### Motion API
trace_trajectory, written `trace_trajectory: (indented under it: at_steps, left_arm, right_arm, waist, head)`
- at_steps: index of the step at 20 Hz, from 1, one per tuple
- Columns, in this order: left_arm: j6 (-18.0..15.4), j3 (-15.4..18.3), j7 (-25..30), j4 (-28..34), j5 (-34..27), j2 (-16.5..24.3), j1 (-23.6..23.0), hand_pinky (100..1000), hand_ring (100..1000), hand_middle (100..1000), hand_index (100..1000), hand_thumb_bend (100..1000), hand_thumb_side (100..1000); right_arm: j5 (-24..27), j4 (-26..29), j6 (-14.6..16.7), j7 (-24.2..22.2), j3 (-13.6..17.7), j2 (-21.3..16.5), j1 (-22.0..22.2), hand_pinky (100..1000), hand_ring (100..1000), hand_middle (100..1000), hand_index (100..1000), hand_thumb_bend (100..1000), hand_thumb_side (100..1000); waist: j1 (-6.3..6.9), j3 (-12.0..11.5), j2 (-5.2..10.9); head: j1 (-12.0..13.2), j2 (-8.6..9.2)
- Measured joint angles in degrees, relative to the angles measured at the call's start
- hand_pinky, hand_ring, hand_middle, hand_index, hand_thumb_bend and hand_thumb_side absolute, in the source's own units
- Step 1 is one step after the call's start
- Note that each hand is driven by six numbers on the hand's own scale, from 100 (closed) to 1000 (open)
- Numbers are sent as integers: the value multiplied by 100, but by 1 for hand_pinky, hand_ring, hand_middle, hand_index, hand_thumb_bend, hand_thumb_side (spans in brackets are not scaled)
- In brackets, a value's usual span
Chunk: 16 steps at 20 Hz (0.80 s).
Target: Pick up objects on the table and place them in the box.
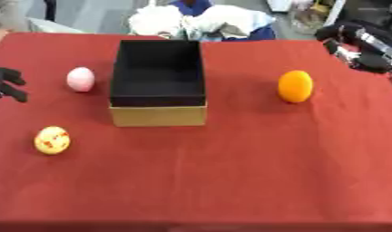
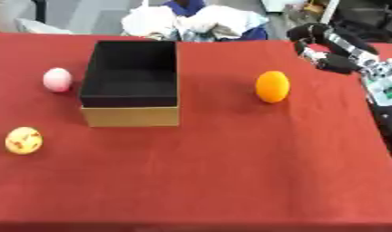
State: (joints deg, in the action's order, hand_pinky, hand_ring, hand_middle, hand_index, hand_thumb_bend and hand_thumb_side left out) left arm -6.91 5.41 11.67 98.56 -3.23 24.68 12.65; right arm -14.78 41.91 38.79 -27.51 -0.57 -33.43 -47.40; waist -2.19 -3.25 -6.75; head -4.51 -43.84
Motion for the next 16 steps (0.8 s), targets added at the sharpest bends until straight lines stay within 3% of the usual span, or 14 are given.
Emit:
trace_trajectory:
  at_steps: [4,13,16]
  left_arm:
    - [-4,-22,10,0,-2,0,0,662,497,570,698,139,769]
    - [-9,-24,33,-1,-3,0,0,663,498,571,698,139,768]
    - [-8,-24,33,-1,-4,0,0,663,498,572,699,140,769]
  right_arm:
    - [-536,-366,9,9,-3,196,-175,821,874,845,898,100,758]
    - [-1930,-850,257,257,-1,602,-336,824,886,869,911,191,824]
    - [-2376,-897,377,377,3,648,-350,819,881,872,911,242,796]
  waist:
    - [3,-4,0]
    - [13,-25,1]
    - [12,-28,5]
  head:
    - [-18,0]
    - [-61,0]
    - [-63,0]
